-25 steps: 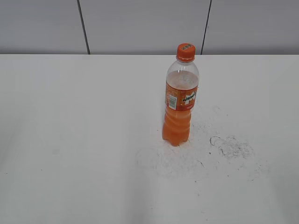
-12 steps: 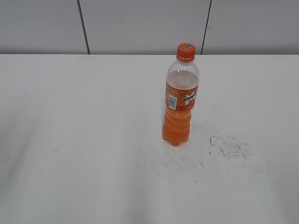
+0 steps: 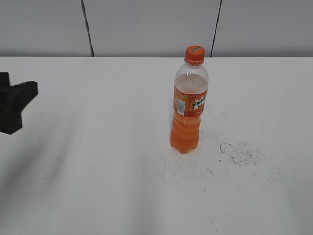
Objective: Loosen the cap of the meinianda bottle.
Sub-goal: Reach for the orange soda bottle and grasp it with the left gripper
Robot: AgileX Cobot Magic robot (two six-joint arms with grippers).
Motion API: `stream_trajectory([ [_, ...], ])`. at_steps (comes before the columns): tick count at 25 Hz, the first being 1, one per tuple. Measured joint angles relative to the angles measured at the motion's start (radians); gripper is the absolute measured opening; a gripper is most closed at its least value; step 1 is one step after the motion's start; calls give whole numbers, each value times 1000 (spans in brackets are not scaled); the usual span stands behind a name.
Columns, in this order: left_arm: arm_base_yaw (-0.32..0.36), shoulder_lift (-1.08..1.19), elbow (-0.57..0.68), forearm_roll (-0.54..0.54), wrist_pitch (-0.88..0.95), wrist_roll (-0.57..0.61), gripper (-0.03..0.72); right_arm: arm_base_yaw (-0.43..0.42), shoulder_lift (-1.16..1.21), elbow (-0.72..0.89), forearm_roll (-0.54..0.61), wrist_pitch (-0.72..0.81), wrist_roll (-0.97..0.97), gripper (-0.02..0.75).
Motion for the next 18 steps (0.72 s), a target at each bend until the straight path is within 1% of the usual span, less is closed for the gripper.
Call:
stream_trajectory([
  [3,-13,140,0,50,-98,-87,454,0,0,0,0,0,0,367],
  [6,-13,276,0,167,-190,-192,454,0,0,0,0,0,0,367],
  [9,-14,397,-23,293,-237,-262,454,0,0,0,0,0,0,367],
  [12,-15,497,-74,407,-247,-308,454,0,0,0,0,0,0,367],
  [16,-16,602,-175,559,-267,-390,454,0,0,0,0,0,0,367],
  [18,-16,652,-233,671,-268,-449,454,0,0,0,0,0,0,367],
])
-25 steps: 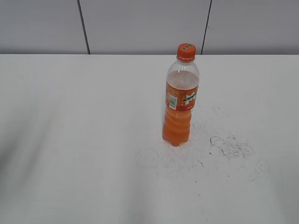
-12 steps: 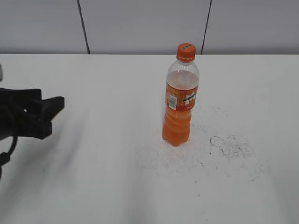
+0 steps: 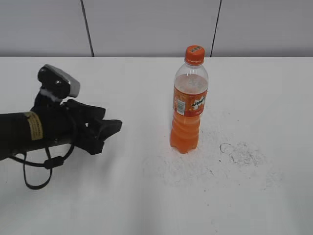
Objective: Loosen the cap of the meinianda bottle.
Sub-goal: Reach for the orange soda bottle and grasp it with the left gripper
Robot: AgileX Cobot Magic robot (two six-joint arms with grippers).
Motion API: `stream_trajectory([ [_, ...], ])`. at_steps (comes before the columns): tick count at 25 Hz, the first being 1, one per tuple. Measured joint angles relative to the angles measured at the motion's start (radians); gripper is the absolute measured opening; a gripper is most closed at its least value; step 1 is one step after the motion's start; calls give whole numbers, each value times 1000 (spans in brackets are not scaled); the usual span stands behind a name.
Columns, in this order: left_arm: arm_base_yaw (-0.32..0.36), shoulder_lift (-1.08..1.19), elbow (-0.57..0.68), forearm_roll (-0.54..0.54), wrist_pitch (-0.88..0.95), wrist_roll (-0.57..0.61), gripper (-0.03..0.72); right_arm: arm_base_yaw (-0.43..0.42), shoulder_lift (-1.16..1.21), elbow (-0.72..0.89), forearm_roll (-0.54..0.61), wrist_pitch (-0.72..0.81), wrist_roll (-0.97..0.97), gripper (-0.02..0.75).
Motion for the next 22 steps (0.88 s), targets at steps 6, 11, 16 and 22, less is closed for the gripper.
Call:
stream_trajectory([
  [6,9,146,-175,235,-5,-101,444,0,0,0,0,0,0,367],
  [11,64,246,-293,491,-46,-264,412,0,0,0,0,0,0,367],
  [16,145,320,-374,625,-222,-364,401,0,0,0,0,0,0,367],
  [22,162,411,-426,698,-417,-422,400,0,0,0,0,0,0,367],
])
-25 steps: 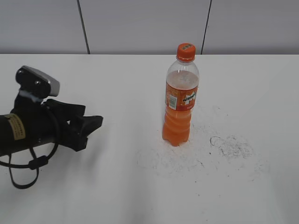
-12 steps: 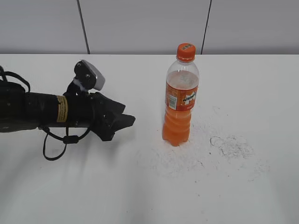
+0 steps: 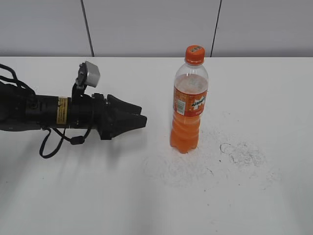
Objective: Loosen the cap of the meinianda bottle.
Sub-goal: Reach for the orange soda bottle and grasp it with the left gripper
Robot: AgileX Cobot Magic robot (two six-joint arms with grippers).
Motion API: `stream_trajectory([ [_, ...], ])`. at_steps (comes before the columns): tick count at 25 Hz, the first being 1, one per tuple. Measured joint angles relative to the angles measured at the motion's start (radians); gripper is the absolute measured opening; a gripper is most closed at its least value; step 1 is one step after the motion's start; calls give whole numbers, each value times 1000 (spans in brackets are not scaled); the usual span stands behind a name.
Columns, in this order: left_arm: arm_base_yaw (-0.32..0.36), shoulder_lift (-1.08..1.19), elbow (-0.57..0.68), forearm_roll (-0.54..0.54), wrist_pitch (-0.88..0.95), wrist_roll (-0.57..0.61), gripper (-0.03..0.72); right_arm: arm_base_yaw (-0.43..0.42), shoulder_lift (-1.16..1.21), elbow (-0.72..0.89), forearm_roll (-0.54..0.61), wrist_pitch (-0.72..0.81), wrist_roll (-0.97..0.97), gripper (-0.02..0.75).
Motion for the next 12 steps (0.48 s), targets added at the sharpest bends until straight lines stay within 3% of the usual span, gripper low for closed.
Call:
stream_trajectory([
  [6,-8,9,-1,16,2,-2,428,0,0,0,0,0,0,367],
  [10,-38,11,-1,-17,36,-2,620,0,0,0,0,0,0,367],
  [12,-57,16,-2,-41,75,5,666,0,0,0,0,0,0,367],
])
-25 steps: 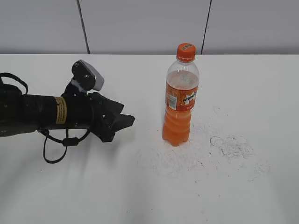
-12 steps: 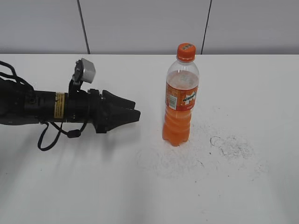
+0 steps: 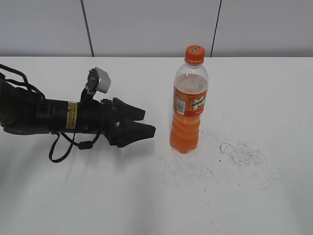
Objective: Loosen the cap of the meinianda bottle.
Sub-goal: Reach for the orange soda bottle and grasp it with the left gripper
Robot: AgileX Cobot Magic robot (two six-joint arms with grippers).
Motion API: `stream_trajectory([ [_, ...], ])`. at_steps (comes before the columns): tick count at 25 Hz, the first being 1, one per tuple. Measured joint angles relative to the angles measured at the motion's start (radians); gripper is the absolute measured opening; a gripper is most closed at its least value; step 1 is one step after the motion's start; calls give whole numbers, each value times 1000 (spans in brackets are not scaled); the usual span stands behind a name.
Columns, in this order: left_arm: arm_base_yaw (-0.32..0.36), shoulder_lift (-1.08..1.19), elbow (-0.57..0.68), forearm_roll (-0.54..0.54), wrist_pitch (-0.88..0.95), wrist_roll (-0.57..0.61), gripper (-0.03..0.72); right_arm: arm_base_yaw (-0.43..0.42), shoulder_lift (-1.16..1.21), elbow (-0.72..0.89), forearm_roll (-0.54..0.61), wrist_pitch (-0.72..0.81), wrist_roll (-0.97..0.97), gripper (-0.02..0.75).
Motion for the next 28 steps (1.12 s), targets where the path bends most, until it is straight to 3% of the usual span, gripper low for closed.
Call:
stream_trajectory([
  [28,-138,257,-318,50,-63,27,685,0,0,0,0,0,0,367],
])
